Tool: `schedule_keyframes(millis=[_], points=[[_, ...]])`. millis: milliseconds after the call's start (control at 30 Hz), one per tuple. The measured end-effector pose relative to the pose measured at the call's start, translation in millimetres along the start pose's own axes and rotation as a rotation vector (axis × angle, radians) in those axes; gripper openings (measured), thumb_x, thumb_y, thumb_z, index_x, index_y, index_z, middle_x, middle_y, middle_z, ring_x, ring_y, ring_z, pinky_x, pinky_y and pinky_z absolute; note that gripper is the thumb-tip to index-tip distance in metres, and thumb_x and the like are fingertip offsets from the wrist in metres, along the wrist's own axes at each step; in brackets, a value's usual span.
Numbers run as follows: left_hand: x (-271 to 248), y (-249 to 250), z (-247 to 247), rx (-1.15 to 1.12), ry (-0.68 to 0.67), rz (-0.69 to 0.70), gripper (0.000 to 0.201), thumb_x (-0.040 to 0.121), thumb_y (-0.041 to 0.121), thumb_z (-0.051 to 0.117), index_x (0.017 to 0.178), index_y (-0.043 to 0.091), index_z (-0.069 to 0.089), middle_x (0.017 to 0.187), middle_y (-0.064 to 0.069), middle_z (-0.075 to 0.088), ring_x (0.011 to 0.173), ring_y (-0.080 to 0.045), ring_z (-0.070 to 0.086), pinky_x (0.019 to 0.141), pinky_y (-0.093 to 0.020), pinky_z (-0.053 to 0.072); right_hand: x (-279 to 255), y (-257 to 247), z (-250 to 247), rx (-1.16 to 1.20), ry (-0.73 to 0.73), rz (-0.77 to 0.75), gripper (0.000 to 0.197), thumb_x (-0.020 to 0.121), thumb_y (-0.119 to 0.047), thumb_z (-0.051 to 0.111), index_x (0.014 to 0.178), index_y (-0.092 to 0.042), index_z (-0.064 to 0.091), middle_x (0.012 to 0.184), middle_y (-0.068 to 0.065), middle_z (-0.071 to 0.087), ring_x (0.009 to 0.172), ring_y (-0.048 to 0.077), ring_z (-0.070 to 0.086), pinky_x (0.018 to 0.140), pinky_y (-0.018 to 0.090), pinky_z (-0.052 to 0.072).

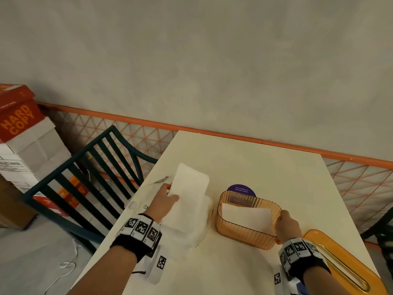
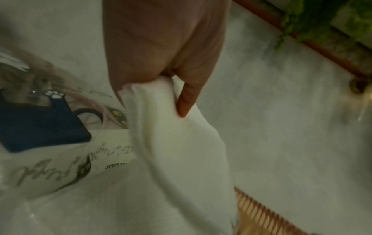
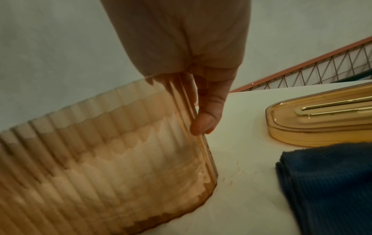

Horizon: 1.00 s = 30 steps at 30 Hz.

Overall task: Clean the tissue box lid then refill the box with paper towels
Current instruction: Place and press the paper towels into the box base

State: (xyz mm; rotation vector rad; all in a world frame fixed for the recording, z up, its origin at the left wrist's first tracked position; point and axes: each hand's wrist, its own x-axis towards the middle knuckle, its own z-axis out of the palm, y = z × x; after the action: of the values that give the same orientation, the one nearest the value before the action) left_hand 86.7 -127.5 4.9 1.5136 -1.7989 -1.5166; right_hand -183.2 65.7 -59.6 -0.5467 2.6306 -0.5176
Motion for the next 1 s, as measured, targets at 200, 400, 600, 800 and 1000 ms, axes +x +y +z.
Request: schedule_keyframes(millis=[200,400,600,800,1000], points=[[-17,14,-20,-0.313,-0.104,0.052,0.04,0.092,0.006,0.052,0.129,0.022,0.046,0.112,-0.003,0.06,0.102,-0.024,0.057,0.096,-0.041,0.046,-7,-20,-33,-0.09,0.023,-0.147,0.047,0.099,-0.032,0.036,0.138,-0.006,0.034,0.133,0.024,0.046,0.123,0.04,0.044,0.102,0.045,0.039],[-30,37,-9,-0.167,-0.315,0.193,0.036,0.091,0.008,0.054,0.117,0.032,0.05,0.114,0.002,0.064,0.107,-0.021,0.061,0.098,-0.04,0.048,-67,-129,-80,0.356,-0.27,-0.577,0.06,0.089,-0.055,0.045,0.14,-0.025,0.034,0.124,-0.003,0.054,0.111,0.015,0.052,0.091,0.026,0.038],[-31,41,-6,-0.05,-0.257,0.32,0.025,0.089,0.011,0.059,0.107,0.028,0.055,0.102,-0.003,0.068,0.09,-0.018,0.066,0.08,-0.032,0.054,-75,-177,-70,0.156,-0.456,-0.705,0.021,0.086,-0.03,0.063,0.105,-0.022,0.056,0.103,-0.003,0.061,0.096,0.018,0.058,0.074,0.023,0.044],[-22,-5,-19,-0.754,-0.075,0.063,0.038,0.091,0.016,0.057,0.125,0.027,0.046,0.118,-0.002,0.061,0.104,-0.022,0.06,0.084,-0.039,0.052,-79,-170,-43,0.595,-0.406,-0.659,0.029,0.09,-0.022,0.059,0.118,-0.016,0.055,0.115,0.003,0.066,0.103,0.022,0.063,0.095,0.043,0.05],[-17,-10,-13,-0.514,0.11,0.165,0.046,0.086,-0.002,0.045,0.123,0.024,0.048,0.11,0.002,0.063,0.104,-0.018,0.06,0.089,-0.036,0.049,-84,-155,4,0.684,-0.355,-0.613,0.041,0.086,-0.007,0.06,0.124,-0.015,0.048,0.115,0.004,0.064,0.105,0.02,0.063,0.093,0.037,0.052]])
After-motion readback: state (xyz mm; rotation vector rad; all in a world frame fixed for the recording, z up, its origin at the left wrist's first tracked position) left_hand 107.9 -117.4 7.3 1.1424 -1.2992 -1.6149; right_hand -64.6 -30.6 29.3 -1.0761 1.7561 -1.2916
